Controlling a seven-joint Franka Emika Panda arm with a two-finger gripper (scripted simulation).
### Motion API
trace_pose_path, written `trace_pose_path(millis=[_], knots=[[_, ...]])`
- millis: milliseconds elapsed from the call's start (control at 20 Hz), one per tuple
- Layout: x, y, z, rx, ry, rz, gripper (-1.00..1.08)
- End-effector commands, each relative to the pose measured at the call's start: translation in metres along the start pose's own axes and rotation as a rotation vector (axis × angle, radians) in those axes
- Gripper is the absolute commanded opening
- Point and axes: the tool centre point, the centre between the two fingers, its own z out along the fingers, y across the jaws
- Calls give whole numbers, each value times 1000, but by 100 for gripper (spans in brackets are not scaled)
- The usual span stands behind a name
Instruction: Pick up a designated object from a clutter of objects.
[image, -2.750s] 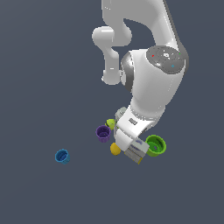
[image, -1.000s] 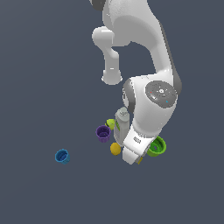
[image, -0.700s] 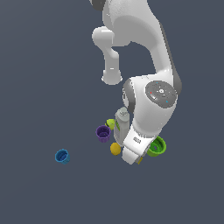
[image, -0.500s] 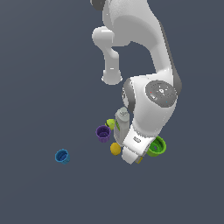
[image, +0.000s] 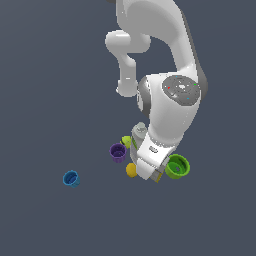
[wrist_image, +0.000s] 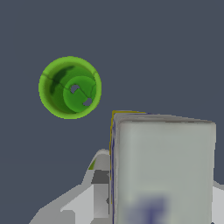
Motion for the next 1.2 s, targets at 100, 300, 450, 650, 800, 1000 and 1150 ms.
trace_pose_path(millis=[100,300,450,650,800,1000,1150], knots=[[-16,-4,-28,-2,0,0,-100],[-36,-9,-62,-2,0,0,-100],[-53,-14,-92,-1,1,0,-100],[-76,-20,-134,-1,1,0,-100],[-95,-25,-166,0,2,0,-100],[-118,-31,-208,0,3,-1,-100],[-133,-34,-237,0,3,-1,-100]])
